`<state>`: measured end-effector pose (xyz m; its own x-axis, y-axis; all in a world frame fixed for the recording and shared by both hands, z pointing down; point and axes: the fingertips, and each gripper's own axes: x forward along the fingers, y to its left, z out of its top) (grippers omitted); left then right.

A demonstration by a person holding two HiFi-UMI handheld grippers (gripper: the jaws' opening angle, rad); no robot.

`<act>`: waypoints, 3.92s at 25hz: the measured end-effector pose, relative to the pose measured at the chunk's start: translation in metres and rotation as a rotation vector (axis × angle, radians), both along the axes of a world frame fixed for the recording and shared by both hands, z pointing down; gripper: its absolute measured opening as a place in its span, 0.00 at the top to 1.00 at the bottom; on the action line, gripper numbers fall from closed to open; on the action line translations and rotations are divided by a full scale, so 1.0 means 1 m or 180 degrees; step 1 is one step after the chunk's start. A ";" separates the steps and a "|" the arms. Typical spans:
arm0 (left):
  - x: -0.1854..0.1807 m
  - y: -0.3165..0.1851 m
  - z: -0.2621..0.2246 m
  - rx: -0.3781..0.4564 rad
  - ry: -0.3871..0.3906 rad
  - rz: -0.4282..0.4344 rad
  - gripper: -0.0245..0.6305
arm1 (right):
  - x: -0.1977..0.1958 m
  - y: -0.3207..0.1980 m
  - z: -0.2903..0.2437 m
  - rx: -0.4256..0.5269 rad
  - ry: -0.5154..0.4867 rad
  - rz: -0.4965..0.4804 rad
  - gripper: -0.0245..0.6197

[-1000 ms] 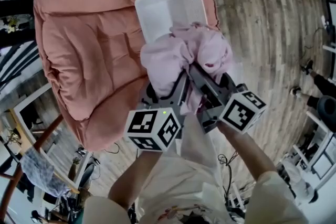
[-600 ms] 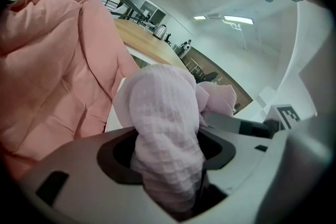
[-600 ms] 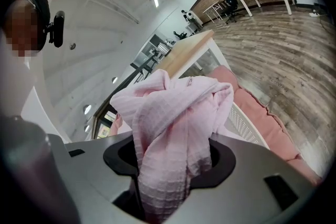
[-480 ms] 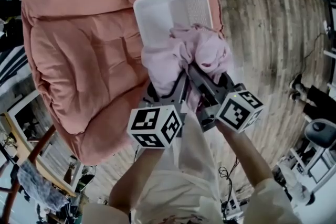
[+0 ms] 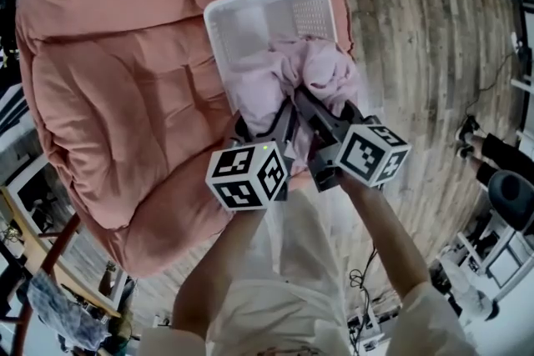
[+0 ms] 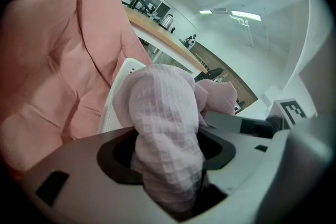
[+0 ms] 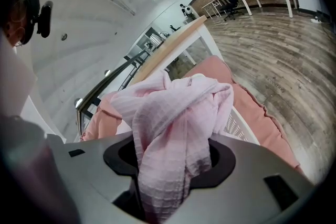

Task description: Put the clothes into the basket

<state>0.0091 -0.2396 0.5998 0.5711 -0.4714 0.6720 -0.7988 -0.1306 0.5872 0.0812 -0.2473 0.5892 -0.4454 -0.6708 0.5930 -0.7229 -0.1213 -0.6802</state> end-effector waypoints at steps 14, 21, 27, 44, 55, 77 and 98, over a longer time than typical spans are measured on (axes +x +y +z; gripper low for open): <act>-0.001 -0.002 0.056 -0.0252 -0.0419 -0.0010 0.55 | 0.002 -0.006 0.060 -0.0205 0.0162 -0.0123 0.59; 0.001 -0.008 0.089 -0.0397 -0.0466 -0.0110 0.55 | 0.007 -0.016 0.091 -0.0295 0.0372 -0.0174 0.59; 0.005 -0.009 0.111 -0.0406 -0.0680 -0.0045 0.55 | 0.011 -0.016 0.113 -0.0353 0.0502 -0.0207 0.59; -0.008 -0.018 0.205 -0.0819 -0.0997 -0.0027 0.55 | 0.001 -0.026 0.197 -0.0678 0.0942 -0.0584 0.59; -0.010 -0.019 0.229 -0.0898 -0.0978 -0.0106 0.55 | 0.000 -0.026 0.225 -0.0793 0.0967 -0.0531 0.59; -0.012 -0.045 0.259 -0.0767 -0.1160 0.0010 0.52 | 0.000 -0.047 0.252 -0.0683 0.1117 -0.0656 0.60; -0.008 -0.033 0.193 -0.0874 -0.0947 -0.0402 0.41 | 0.005 -0.048 0.170 -0.0530 0.0857 -0.0468 0.56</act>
<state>0.0009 -0.2724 0.7924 0.2824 -0.3058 0.9092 -0.9385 0.1084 0.3279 0.0862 -0.2952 0.7593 -0.3428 -0.4953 0.7982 -0.8917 -0.0958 -0.4424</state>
